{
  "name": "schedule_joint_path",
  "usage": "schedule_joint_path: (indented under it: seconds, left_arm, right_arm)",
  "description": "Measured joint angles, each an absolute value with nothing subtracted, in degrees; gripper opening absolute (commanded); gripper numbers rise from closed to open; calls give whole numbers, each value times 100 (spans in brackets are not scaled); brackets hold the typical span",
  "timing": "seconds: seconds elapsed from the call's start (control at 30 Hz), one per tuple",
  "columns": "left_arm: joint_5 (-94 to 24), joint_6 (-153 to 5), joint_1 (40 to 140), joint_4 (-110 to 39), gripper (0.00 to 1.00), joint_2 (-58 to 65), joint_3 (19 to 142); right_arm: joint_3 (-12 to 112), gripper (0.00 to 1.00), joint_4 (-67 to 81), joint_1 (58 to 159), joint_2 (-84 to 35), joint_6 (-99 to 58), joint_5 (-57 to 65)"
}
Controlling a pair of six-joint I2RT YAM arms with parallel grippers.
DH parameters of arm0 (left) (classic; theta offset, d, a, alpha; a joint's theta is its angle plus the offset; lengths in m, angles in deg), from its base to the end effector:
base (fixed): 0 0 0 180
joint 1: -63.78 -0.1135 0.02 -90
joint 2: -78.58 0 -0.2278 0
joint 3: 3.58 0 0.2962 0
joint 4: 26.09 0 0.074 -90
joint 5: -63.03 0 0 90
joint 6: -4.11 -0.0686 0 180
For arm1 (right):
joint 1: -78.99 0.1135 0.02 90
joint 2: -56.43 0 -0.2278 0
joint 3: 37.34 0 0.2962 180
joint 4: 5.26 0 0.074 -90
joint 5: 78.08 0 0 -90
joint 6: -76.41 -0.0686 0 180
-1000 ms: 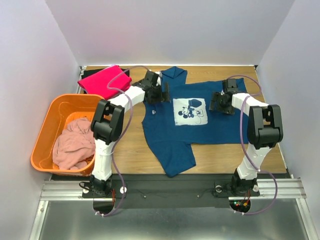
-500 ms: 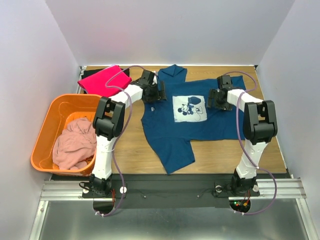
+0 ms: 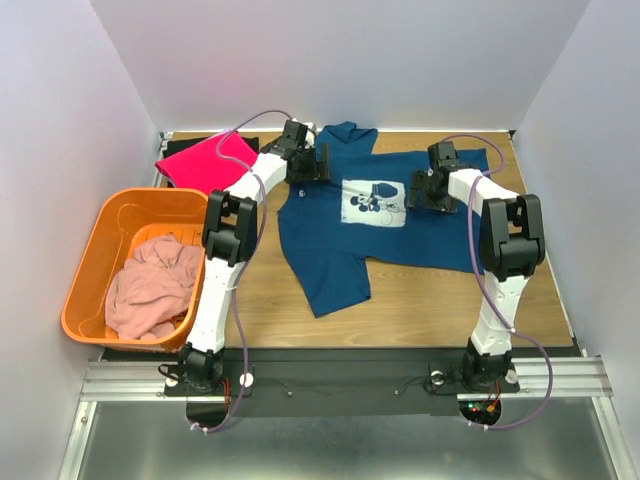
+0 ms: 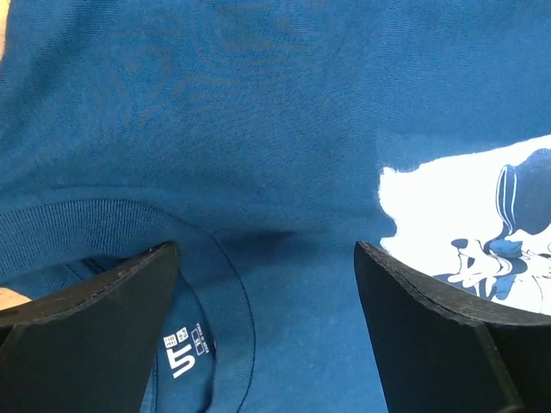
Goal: Fold and stack the t-shirts
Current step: Flatten the tshirt out
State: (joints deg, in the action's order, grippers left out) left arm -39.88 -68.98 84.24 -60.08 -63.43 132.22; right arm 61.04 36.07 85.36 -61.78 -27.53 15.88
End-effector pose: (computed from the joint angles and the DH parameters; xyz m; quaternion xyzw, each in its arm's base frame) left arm 0.5583 -0.2246 0.1308 0.0752 0.8994 -0.2306 0.3636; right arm 0.4726 0.0480 0.0890 0.0725 0.9652 0.0109 0.2509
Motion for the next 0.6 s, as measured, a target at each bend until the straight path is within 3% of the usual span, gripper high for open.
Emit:
schedule_joint_path:
  seconds: [0.23, 0.6]
  left_arm:
    - [-3697, -6997, 8501, -5774, 96, -5255, 11521]
    - [-2473, -6444, 9603, -5138, 98, -1358, 8383]
  right_arm:
    - [5885, 90, 3817, 8569, -5734, -2799, 1341]
    - [4574, 94, 3819, 8584, -3324, -3039, 1326]
